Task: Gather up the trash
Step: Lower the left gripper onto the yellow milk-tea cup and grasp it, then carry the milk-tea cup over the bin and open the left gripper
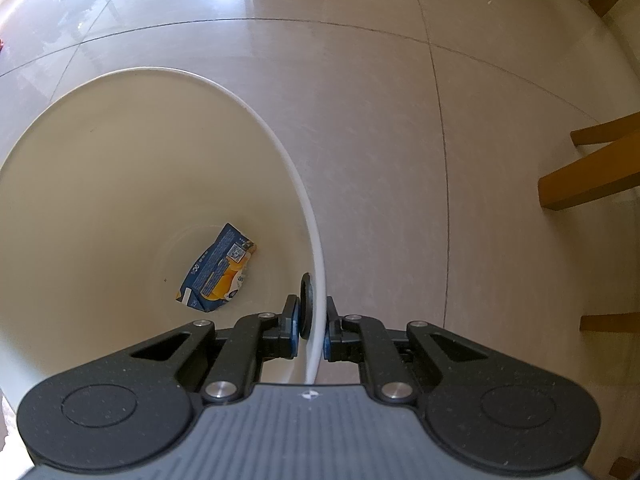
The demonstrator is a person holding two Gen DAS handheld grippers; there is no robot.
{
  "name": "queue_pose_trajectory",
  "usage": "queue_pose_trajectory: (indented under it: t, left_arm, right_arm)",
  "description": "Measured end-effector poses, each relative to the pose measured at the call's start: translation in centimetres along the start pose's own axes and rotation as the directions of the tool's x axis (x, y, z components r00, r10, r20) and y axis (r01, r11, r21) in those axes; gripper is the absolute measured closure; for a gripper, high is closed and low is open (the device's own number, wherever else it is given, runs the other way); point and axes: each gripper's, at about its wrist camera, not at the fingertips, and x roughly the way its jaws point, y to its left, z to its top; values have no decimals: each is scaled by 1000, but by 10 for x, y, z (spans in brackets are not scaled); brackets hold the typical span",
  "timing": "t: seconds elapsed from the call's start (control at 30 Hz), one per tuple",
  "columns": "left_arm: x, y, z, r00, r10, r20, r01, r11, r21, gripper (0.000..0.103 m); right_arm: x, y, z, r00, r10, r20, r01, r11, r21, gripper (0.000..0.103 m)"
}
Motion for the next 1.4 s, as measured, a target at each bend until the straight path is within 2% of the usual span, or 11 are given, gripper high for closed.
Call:
queue_pose_trajectory:
  t: [0.17,0.27,0.43,0.57,0.7,0.8,0.93,1.17,1.4]
  left_arm:
    - [40,-18,-38,998,-55,-36,59,990,125,12]
    - [74,-40,-53,994,-82,-77,97,971,217,12]
    - [130,-69,-70,988,-72,-140,115,938,326,12]
    - [166,-79,-75,985,-53,-162,107,933,345,12]
    - [188,-78,-73,985,-44,-167,92,951,294,13]
    - [194,-80,-72,987,-50,-154,93,952,290,15]
    - [198,-85,-74,988,-60,-144,103,944,314,32]
    - [179,-75,-73,991,-53,-125,85,959,271,33]
    - [137,-50,-68,992,-27,-124,54,976,212,33]
  right_arm:
    - [-1,1,-2,1000,-2,2,2,1000,7,90]
    - [-1,3,-2,1000,-9,2,9,1000,2,90]
    - [-1,4,-2,1000,-9,-1,9,1000,0,90]
    - [-1,5,-1,1000,-12,1,12,1000,-14,90]
    - [-2,4,-2,1000,-3,2,3,1000,-12,90]
    - [-2,4,-2,1000,-4,3,4,1000,-17,90]
    - [-2,4,-2,1000,-6,1,6,1000,-8,90]
    - [-1,7,-1,1000,-21,3,21,1000,-6,89]
    - [1,6,-1,1000,-22,-4,22,999,25,89]
